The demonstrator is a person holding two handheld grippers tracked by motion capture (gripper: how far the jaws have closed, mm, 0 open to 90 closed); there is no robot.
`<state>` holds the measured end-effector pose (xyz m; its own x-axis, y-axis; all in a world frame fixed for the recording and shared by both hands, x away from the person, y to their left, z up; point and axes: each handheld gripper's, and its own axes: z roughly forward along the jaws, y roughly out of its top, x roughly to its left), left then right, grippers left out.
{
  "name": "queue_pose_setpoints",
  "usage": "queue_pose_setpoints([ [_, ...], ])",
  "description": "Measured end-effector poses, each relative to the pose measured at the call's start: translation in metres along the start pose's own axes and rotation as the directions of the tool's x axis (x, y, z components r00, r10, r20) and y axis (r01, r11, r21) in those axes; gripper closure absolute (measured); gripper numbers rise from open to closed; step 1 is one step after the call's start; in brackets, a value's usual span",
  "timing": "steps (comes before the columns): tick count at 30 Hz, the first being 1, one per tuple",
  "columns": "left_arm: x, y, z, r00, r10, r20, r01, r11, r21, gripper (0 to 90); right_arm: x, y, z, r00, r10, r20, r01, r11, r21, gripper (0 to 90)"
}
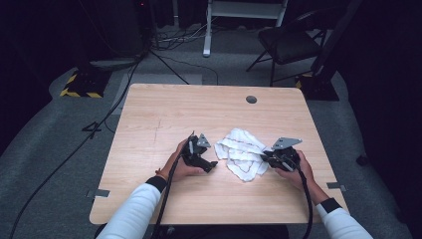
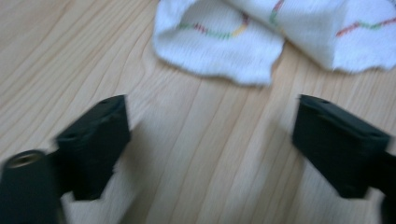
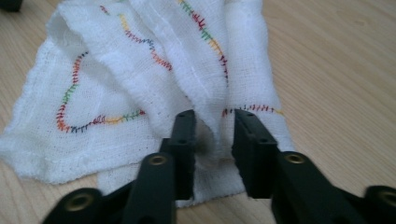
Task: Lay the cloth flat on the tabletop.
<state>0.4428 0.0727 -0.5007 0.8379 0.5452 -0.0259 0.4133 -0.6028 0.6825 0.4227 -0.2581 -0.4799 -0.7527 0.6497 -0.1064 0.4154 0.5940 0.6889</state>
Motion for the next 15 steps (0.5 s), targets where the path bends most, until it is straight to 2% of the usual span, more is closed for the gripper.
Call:
queue_pose_setpoints([
  [1,-0.001,0.003,0.001,1.0000,0.009,-0.001,-0.009,1.0000,-0.004,22.4,0.000,0.000,0.000,1.0000,0.000,0.000,0.000,1.000,0.000,81.7],
  [2,-0.003,0.007,0.003,0.9996,0.028,-0.002,-0.028,0.9996,-0.002,28.3,0.000,-0.001,0.000,1.0000,-0.009,-0.002,0.009,1.000,0.000,84.7],
  [4,-0.006,0.014,0.007,0.9987,0.051,-0.004,-0.051,0.9987,-0.006,23.4,0.000,-0.001,-0.002,0.9999,0.004,-0.014,-0.004,1.000,-0.010,87.6],
  [5,-0.006,0.017,0.008,0.9982,0.058,-0.013,-0.059,0.9982,-0.010,24.0,0.000,-0.001,-0.003,0.9997,0.004,-0.025,-0.004,1.000,-0.017,87.9],
  [7,-0.002,0.023,0.011,0.9979,0.057,-0.031,-0.058,0.9976,-0.037,27.4,0.001,0.000,-0.008,0.9999,-0.012,-0.010,0.012,1.000,-0.028,88.0],
  [8,0.003,0.029,0.013,0.9988,0.045,-0.022,-0.046,0.9973,-0.058,30.1,0.001,0.000,-0.012,0.9999,-0.015,-0.005,0.015,0.999,-0.045,88.1],
  [9,0.003,0.029,0.013,0.9988,0.045,-0.022,-0.046,0.9973,-0.058,34.3,0.001,0.000,-0.012,0.9999,-0.015,-0.005,0.015,0.999,-0.045,88.1],
  [11,0.006,0.033,0.014,0.9982,0.055,-0.025,-0.057,0.9942,-0.091,35.4,0.001,0.001,-0.016,0.9997,-0.020,0.015,0.021,0.998,-0.054,88.1],
  [13,0.008,0.038,0.018,0.9987,0.050,-0.013,-0.051,0.9943,-0.094,36.3,0.000,0.001,-0.020,0.9993,-0.021,0.033,0.023,0.998,-0.063,88.1],
  [14,0.010,0.039,0.021,0.9987,0.050,-0.007,-0.051,0.9942,-0.095,38.2,-0.001,0.001,-0.021,0.9988,-0.028,0.041,0.030,0.997,-0.069,88.1],
  [15,0.011,0.040,0.027,0.9978,0.066,0.003,-0.065,0.9940,-0.087,49.6,-0.002,0.002,-0.023,0.9990,-0.018,0.040,0.021,0.996,-0.086,88.1],
])
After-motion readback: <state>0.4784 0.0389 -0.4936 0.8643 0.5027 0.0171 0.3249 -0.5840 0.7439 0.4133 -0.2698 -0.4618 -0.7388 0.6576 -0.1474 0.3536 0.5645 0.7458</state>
